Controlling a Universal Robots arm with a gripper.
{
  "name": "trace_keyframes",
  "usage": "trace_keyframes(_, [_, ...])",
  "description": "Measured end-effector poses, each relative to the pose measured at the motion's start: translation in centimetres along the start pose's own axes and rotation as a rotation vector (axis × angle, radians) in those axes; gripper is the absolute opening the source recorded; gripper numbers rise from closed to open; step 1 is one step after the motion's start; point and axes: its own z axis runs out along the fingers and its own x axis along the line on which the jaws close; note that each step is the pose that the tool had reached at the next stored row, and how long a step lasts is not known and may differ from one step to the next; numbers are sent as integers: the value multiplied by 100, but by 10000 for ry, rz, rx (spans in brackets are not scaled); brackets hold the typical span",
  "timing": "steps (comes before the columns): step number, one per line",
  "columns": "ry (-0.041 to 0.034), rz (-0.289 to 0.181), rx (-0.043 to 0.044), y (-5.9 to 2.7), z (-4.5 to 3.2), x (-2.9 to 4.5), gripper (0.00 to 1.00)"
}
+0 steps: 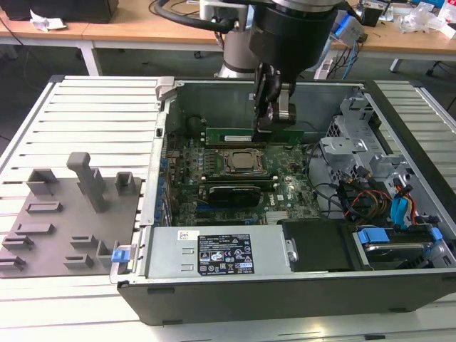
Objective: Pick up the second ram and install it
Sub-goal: 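Pick up the second ram and move it above second insertion slot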
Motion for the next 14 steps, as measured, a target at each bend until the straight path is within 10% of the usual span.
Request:
trace_keyframes(2, [-51, -4, -11, -45, 13, -16, 14])
trace_keyframes(5, [-455, -25, -17, -67, 40, -55, 14])
trace_keyframes(14, [-456, -31, -22, -152, 120, -247, 14])
